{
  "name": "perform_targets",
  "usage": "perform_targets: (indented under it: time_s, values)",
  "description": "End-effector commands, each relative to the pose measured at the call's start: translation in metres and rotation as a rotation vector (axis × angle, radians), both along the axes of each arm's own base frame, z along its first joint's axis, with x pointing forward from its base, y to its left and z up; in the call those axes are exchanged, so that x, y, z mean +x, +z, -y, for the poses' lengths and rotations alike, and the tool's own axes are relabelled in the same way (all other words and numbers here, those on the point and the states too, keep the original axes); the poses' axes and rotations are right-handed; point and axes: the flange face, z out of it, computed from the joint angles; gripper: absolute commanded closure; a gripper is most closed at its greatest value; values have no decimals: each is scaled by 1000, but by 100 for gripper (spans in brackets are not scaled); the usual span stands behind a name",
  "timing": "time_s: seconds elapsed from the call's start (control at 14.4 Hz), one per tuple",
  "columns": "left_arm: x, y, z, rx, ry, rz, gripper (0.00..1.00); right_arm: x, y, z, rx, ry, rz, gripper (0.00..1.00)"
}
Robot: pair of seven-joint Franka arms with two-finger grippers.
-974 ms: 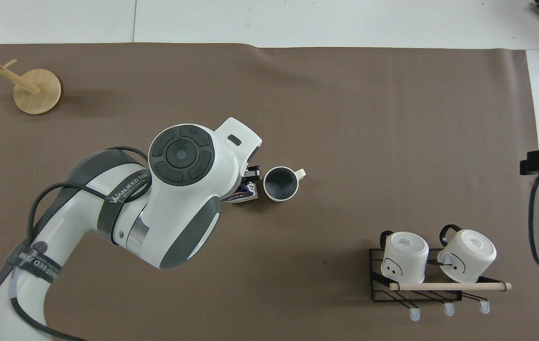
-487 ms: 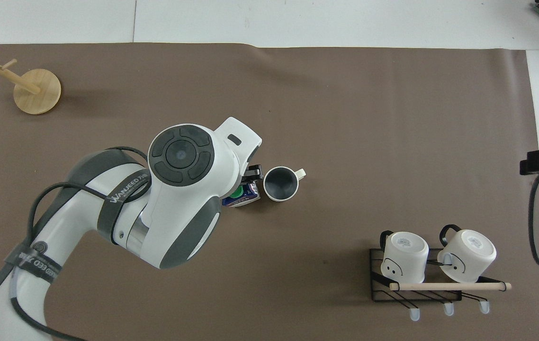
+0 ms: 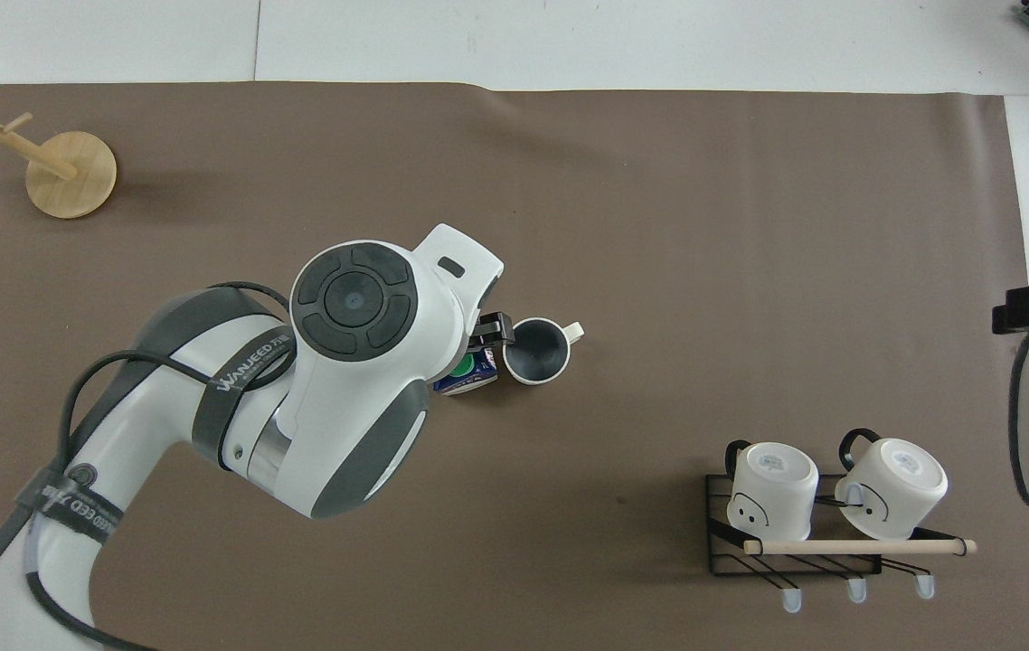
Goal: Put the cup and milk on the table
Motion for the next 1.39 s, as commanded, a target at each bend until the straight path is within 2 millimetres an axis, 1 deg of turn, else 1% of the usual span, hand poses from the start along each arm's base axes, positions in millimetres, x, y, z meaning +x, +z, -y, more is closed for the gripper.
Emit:
perform_targets:
  time_s: [0.0, 0.07, 0.14, 0.21, 0.28, 0.35, 0.42, 0.49, 0.77, 0.83, 0.9, 1.04, 1.11, 1.18, 1.32]
  values:
    - [-2, 33, 12, -48, 35, -31, 0, 1, 1, 4, 11, 15, -11, 0]
    - [0, 51, 12, -58, 39, -36, 0, 1, 1, 3, 12, 15, -11, 0]
    - [1, 58, 7, -48, 38, -46, 0, 1, 1, 4, 11, 15, -11, 0]
    - [3, 60, -2, -25, 33, -54, 0, 1, 1, 3, 11, 17, -11, 0]
    - [8, 65, -16, -12, 24, -57, 0, 1, 1, 3, 12, 15, -11, 0]
    - [11, 71, -34, 20, -30, -63, 0, 1, 1, 4, 11, 15, -11, 0]
    - [16, 83, -57, 55, -83, -63, 0, 1, 1, 4, 11, 15, -11, 0]
    - [22, 94, -82, 73, -114, -70, 0, 1, 1, 4, 11, 15, -11, 0]
    - [38, 128, -168, 121, -210, -81, 0, 1, 1, 3, 12, 15, -11, 0]
    - [36, 143, -187, 114, -227, -59, 0, 1, 1, 4, 11, 15, -11, 0]
    - [35, 150, -206, 113, -229, -60, 0, 1, 1, 4, 11, 15, -11, 0]
    - [32, 162, -235, 113, -237, -68, 0, 1, 1, 3, 12, 15, -13, 0]
    - [30, 167, -244, 112, -237, -66, 0, 1, 1, 3, 12, 17, -11, 0]
    - [26, 168, -253, 115, -225, -83, 0, 1, 1, 4, 11, 15, -11, 0]
    - [29, 167, -273, 113, -258, -95, 0, 1, 1, 3, 12, 15, -11, 0]
